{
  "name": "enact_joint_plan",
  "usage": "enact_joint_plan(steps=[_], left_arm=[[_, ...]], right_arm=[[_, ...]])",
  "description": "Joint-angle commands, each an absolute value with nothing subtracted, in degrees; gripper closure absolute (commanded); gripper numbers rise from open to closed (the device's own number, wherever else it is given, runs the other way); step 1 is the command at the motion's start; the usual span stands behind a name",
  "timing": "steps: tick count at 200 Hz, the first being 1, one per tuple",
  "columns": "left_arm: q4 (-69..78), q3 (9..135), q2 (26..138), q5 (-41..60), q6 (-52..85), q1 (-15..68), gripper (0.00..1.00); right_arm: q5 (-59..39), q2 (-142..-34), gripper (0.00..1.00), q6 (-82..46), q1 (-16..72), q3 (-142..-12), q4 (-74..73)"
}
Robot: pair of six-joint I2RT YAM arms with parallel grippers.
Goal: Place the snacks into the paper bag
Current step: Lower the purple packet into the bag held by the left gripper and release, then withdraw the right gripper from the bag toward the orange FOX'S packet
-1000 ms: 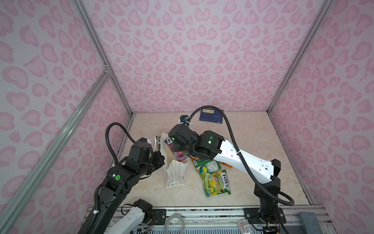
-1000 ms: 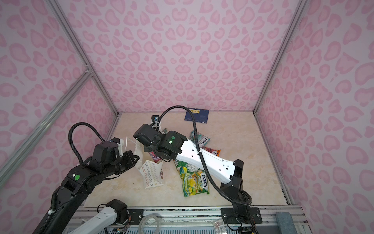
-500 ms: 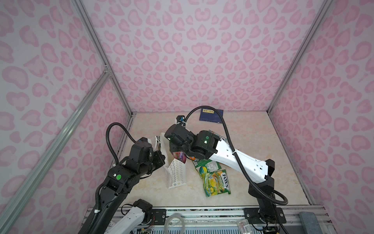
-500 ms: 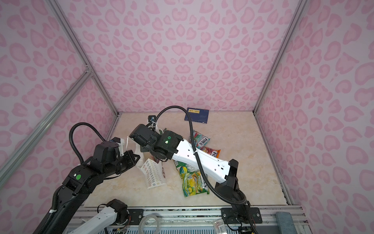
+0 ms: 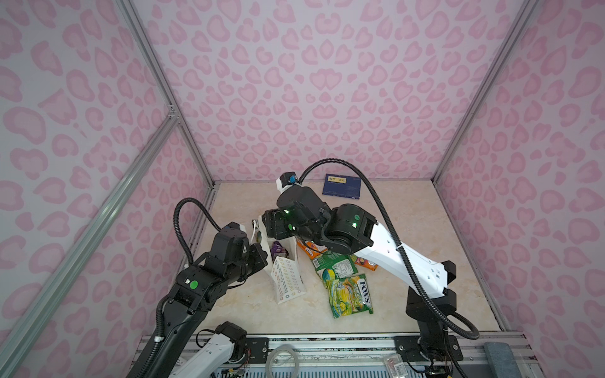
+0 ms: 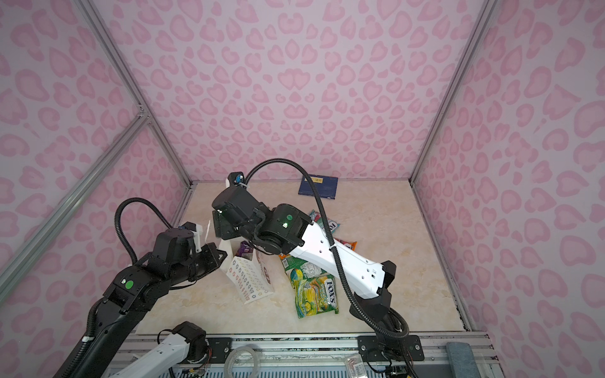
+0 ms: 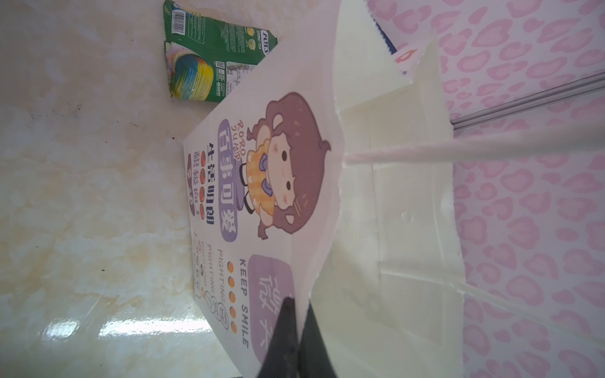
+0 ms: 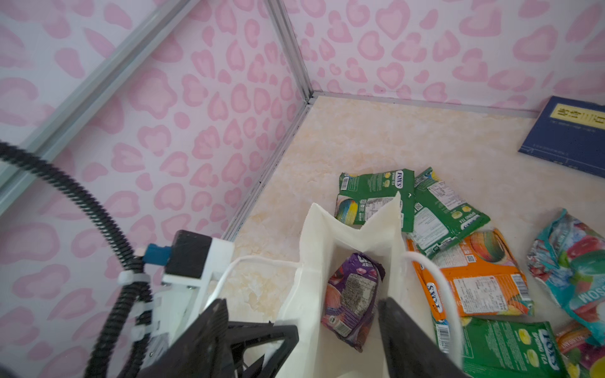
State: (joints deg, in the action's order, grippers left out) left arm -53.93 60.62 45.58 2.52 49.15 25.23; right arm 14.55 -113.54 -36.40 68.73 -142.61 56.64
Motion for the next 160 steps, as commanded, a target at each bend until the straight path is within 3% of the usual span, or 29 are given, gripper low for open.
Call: enact_joint_plan(steps=[1,43,78,128,160], left_arm=[[-53.24,60.56,45.72,2.21,48.23,25.31,0.97],[-54.92,62.33,46.69,-0.18,46.79,25.23,0.96],[-55.74,63.70,48.05,-0.87,44.48,25.24,0.97],[-56.20,64.09,48.86,-0.43,43.16,25.25,0.96],[-56.51,64.25,48.95,-0.16,42.63,25.25,0.96]], right_arm=[[11.81,-111.48,0.22,-30.97,68.82,-142.73,55.05],[16.98,-102.47,0.12,-26.52,68.24,-134.36,57.76],[17.09,-85.55,0.04,-29.11,61.04,-110.40,53.99],[3.93,-56.47,0.03,-35.72,33.92,-70.37,41.48],[-10.33,-49.50,0.03,-35.78,16.67,-55.05,36.50]])
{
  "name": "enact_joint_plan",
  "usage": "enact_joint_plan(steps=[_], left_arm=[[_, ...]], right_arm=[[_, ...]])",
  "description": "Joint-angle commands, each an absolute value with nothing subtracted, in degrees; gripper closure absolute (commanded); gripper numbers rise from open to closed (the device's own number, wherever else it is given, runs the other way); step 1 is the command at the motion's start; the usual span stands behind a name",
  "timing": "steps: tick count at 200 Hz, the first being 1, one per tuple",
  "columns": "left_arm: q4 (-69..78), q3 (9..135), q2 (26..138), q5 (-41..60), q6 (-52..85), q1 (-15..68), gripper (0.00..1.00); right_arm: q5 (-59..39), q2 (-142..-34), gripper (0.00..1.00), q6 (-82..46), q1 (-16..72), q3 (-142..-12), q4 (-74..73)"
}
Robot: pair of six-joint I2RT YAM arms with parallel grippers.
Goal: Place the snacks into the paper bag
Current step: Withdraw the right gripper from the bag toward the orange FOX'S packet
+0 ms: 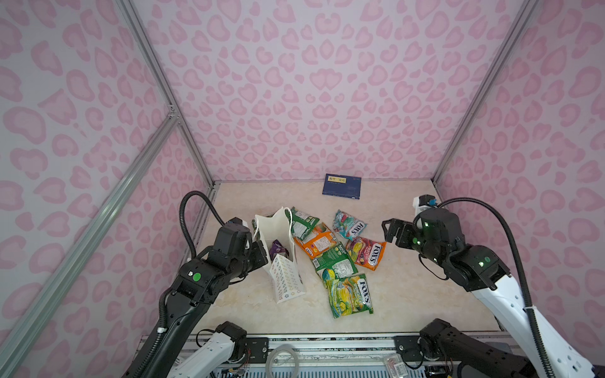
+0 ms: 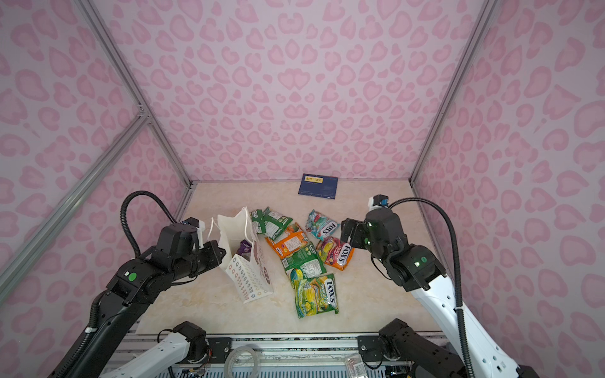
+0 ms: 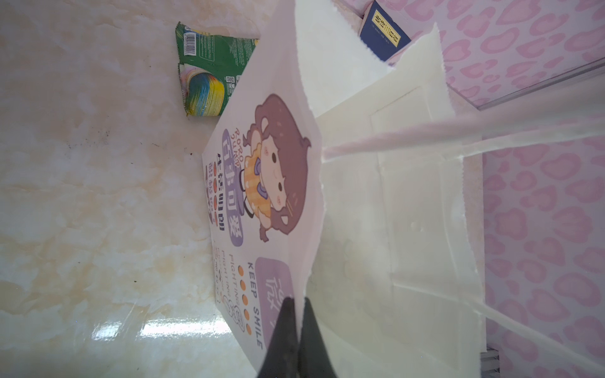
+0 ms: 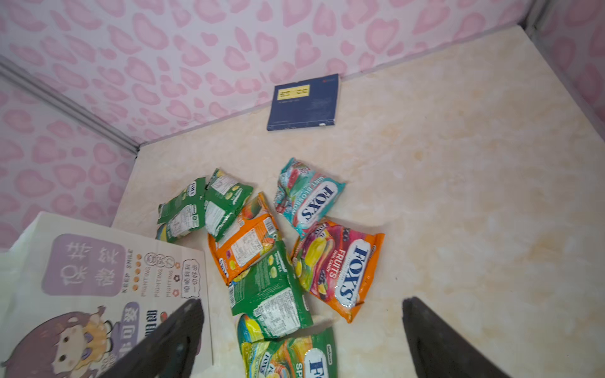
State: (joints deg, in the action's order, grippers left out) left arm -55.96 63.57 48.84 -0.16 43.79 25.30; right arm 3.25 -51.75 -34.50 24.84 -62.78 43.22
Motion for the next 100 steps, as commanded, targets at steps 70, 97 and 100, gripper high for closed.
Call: enact_joint_plan(steps=[70,97,100], left_arm=[[-56.73,64.86,49.88,0.26,43.24,25.24,0.96],[-56.69,64.69,50.19,0.00,43.42,25.25,0.96],[-56.55,64.62,50.33,0.04,43.42,25.27,0.97]], right_arm=[[-25.36,-58.39,0.04,-39.73,3.90,-34.64,13.47],[-26.67,-63.35,0.04,-40.49,2.53,-31.27,5.85],[-26.56,-63.92,0.04,-40.56,2.47,-31.02,5.14]])
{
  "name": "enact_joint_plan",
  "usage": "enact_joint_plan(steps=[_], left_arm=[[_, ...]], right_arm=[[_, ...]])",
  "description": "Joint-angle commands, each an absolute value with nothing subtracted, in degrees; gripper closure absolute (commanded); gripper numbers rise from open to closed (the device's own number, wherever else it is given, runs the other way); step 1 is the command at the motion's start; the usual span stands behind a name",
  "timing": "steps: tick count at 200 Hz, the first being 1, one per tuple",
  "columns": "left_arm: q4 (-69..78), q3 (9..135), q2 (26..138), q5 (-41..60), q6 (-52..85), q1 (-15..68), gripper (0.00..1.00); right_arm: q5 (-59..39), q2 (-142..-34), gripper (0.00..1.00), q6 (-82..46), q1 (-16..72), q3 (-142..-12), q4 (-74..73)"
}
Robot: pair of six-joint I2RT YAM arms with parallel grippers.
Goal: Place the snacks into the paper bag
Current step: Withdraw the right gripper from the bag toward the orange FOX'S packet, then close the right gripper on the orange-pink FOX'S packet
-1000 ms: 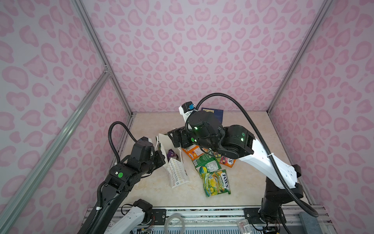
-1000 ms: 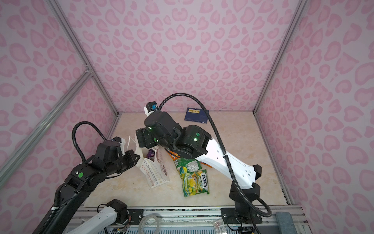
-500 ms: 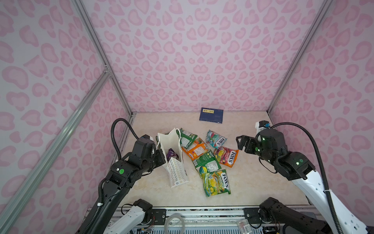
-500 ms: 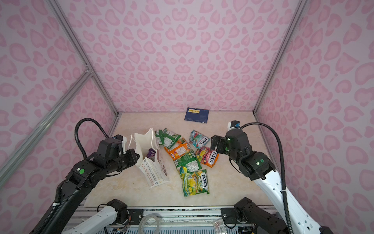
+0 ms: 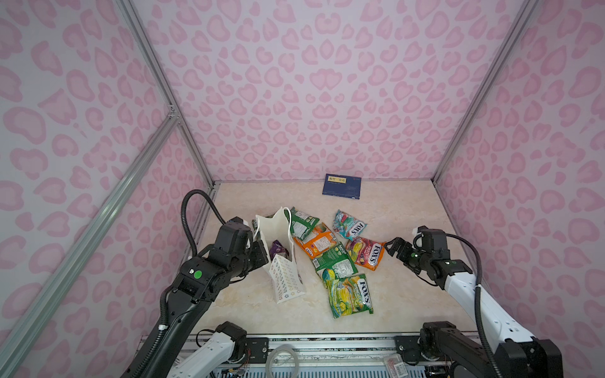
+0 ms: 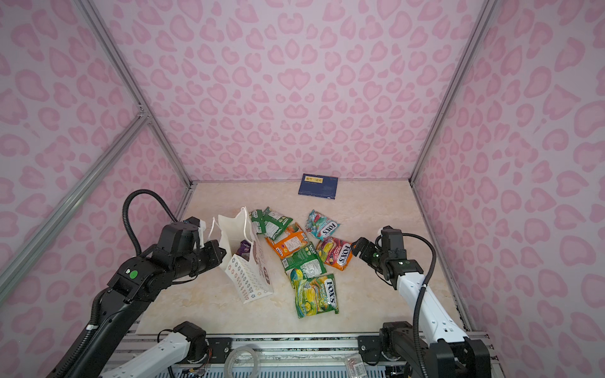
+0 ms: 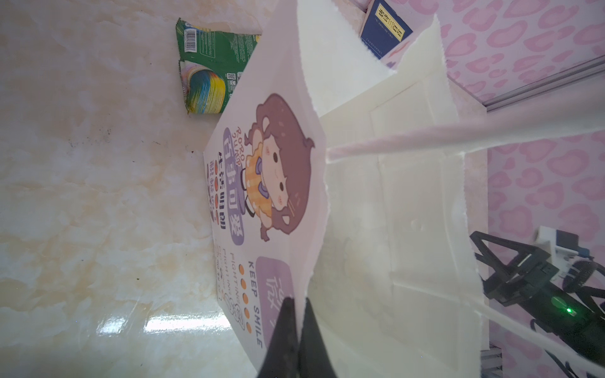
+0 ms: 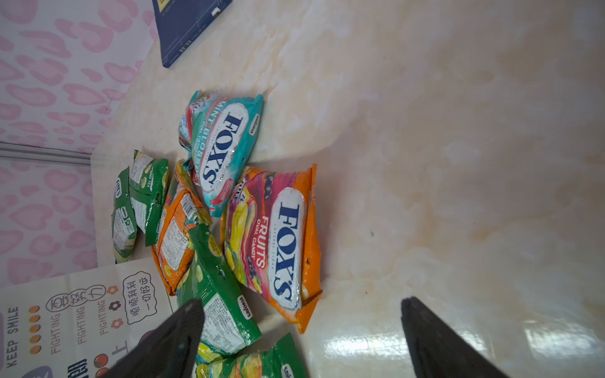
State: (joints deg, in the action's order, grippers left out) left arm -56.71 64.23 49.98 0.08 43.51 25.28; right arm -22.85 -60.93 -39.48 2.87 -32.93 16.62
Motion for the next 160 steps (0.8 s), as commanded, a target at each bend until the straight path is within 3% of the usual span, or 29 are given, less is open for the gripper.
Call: enact_joint_plan(steps=[1,103,160], left_arm=[[-56.57,64.61,50.35,0.07,43.42,25.25,0.96],[-56.60,65.40,51.26,-0.66,43.07,25.23,0.97],[-55.90,65.61,52.19,-0.16,43.20,25.25,0.96]], right_arm=[[-26.51,-64.13,0.04,-40.58,2.51,-30.98,4.90],[-33.68,-85.09,0.07,-41.42,2.40,-31.39,-10.64],[-35.41,-93.15,0.14,-43.44,7.18,-33.52,-15.91]])
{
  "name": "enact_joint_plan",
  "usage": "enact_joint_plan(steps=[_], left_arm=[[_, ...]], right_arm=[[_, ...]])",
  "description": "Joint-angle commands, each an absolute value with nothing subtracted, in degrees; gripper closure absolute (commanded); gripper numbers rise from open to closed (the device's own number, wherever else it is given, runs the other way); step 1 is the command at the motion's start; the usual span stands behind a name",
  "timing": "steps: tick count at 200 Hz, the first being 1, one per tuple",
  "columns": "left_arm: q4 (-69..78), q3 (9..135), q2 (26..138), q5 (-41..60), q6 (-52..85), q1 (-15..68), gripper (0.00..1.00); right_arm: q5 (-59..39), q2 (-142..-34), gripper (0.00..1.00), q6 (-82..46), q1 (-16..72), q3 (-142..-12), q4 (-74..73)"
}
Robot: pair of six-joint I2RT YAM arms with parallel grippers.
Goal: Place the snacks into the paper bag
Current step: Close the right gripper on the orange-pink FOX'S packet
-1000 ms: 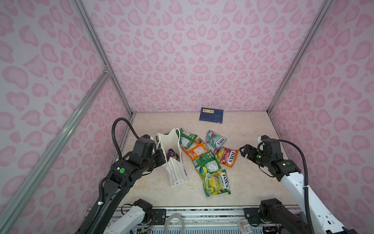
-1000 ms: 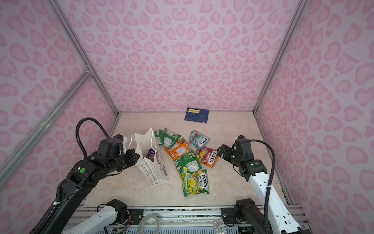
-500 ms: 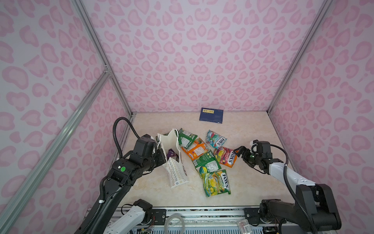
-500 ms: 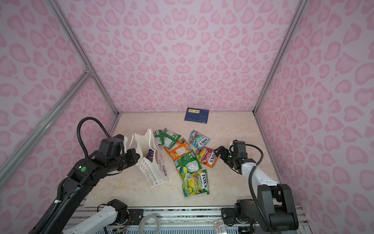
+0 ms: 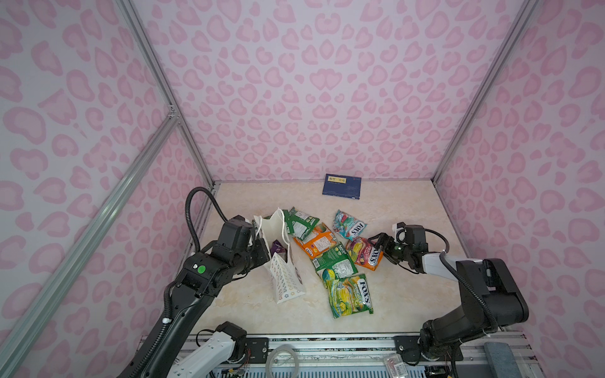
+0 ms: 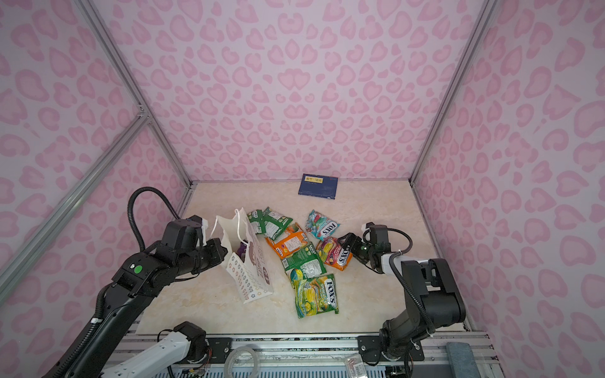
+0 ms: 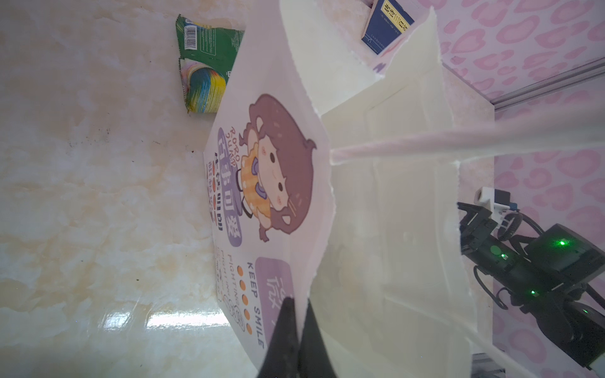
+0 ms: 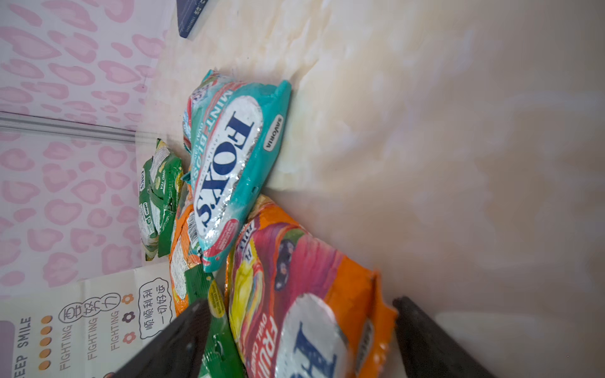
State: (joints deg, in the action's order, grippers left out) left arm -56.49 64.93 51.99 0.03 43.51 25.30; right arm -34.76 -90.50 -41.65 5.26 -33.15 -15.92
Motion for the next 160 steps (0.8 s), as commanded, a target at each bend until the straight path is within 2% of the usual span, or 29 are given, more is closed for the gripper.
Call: enact_joint_plan(steps=[1,42,89,160], left_arm=[[-55.90,65.63,52.20,-0.12,43.18,25.28,0.96],[-56.05,65.83,52.16,-0.28,43.15,25.23,0.96],[-56.17,66.01,52.15,-0.01,42.98,25.26,0.96],[-56.10,66.48,52.76,0.78,43.11,25.23,0.96]], right_arm=[[-35.37,-93.29,0.14,-43.47,7.24,-33.54,-15.95],[-36.19,-96.15,0.30,-46.14,8.53,-32.72,-20.90],[-36.21,-95.20,0.55,-45.63,8.52,-32.52,-20.00],[-37.32,-91.01,0.77,-44.70,8.44,-31.73,-17.50]])
